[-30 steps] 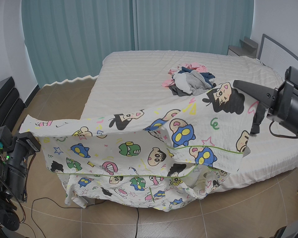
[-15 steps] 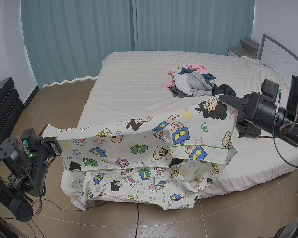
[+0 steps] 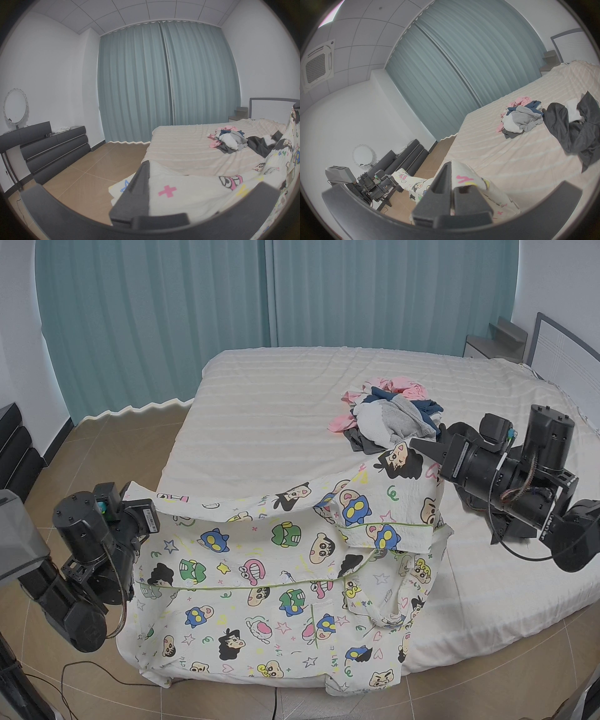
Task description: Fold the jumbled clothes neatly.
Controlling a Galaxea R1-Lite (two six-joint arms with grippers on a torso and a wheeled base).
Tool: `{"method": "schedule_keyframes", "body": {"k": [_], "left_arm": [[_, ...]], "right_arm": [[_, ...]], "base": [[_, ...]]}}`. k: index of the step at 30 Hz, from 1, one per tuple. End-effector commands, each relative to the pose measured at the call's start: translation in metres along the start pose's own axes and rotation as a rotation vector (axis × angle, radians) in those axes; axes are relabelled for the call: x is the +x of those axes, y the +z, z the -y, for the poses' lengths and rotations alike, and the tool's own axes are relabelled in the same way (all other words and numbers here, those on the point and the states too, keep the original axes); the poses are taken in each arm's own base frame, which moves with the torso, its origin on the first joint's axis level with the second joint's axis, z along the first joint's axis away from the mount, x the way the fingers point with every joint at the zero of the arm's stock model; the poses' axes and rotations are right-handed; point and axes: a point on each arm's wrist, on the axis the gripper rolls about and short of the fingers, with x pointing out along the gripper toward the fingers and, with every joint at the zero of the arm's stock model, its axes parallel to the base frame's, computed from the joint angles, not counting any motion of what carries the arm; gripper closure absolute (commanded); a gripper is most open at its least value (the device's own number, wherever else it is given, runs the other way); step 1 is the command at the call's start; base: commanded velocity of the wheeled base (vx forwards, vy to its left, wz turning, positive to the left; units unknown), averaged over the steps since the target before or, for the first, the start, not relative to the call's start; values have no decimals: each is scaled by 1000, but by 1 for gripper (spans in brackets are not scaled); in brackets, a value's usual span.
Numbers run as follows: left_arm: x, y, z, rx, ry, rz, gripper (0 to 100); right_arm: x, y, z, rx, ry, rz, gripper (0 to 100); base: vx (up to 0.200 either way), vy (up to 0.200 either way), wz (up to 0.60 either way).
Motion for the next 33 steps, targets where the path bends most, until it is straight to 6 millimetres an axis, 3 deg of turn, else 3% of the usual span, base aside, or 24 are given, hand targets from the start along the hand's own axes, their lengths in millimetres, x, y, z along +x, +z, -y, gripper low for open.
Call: {"method": "schedule_keyframes", "body": {"k": [1, 8, 17, 23, 28, 33], "left_arm": [[28, -30, 16, 26, 14, -38, 100], [59, -62, 27, 42, 32, -65, 100], [90, -97, 31, 51, 67, -81, 100], [95, -114, 34, 65, 62, -104, 100], [111, -133, 42, 57, 69, -92, 100], [118, -149, 42, 60, 78, -103, 100]], "right_arm": [[39, -23, 30, 10, -46, -31, 100], [72, -47, 58, 10, -60, -22, 100], [97, -70, 79, 17, -78, -48, 100], [111, -85, 100, 22, -120, -61, 100], [123, -92, 113, 24, -149, -55, 100], [130, -113, 127, 35, -174, -87, 100]], "base": [[200, 0, 0], [200, 0, 0], [200, 0, 0], [0, 0, 0], [0, 0, 0], [0, 0, 0]]}}
